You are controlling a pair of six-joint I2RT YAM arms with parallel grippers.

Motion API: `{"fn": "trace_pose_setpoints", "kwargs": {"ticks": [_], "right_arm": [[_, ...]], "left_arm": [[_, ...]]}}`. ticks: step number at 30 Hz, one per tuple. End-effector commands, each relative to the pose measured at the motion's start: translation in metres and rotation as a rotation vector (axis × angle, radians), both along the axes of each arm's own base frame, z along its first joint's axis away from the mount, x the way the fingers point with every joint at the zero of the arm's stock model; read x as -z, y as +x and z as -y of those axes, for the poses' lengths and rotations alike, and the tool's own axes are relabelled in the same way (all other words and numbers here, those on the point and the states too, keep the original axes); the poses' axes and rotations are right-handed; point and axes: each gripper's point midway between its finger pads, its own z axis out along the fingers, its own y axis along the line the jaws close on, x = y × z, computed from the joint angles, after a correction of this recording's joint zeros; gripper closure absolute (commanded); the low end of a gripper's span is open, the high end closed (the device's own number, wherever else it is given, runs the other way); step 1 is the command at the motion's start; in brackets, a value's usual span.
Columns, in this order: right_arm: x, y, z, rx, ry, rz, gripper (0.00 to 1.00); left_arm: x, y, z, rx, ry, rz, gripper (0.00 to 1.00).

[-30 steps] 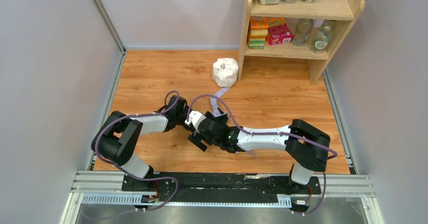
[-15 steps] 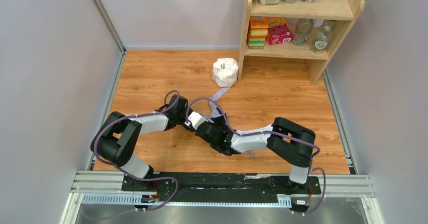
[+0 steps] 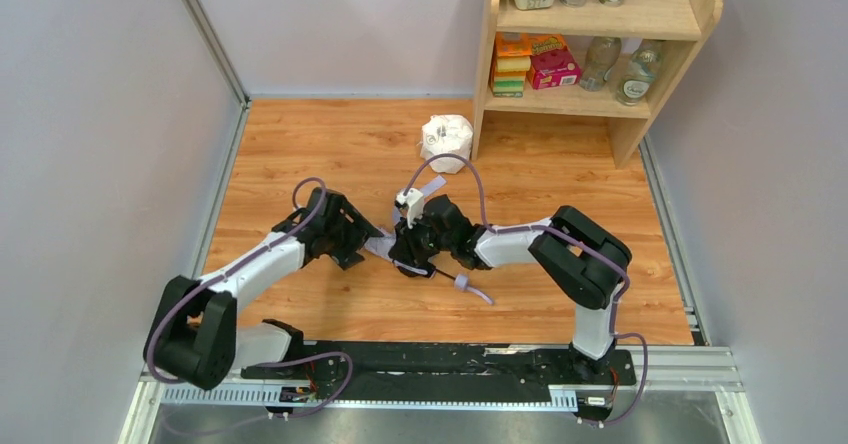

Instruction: Put away the umbrella

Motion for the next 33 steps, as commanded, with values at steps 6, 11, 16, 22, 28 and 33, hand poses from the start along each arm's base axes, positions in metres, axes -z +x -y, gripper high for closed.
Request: {"fn": "trace_pose_setpoints", "kwargs": {"ticks": [6,11,16,22,28,33], "right_arm": [[0.133,-0.103,0.109,0.026,-0.445,-0.709,1.00],[0.140,-0.096,0.112,0.051,-0.440,-0.749,1.00],[0.140,-0.093,0.107,0.048,-0.422,-0.764,1.00],[0.142,-0.090,0.108,0.050,-0.419,-0.770,1.00],[0.141,-0.085,0.105,0.050,-0.409,-0.764,1.00],[0.141,-0.085,0.105,0.046,-0.406,-0.761,1.00]], "left_arm": [[-0.049,-0.001,-0.026,0.039,-0.011,0.123,0.21],[-0.033,-0.007,0.001,0.045,-0.195,0.064,0.21],[-0.022,0.000,0.001,-0.032,-0.232,0.073,0.21],[-0.021,0.018,0.007,-0.027,-0.240,0.143,0.21],[-0.023,0.030,0.005,-0.077,-0.223,0.168,0.20],[-0.002,0.033,0.009,-0.075,-0.212,0.121,0.20]]}}
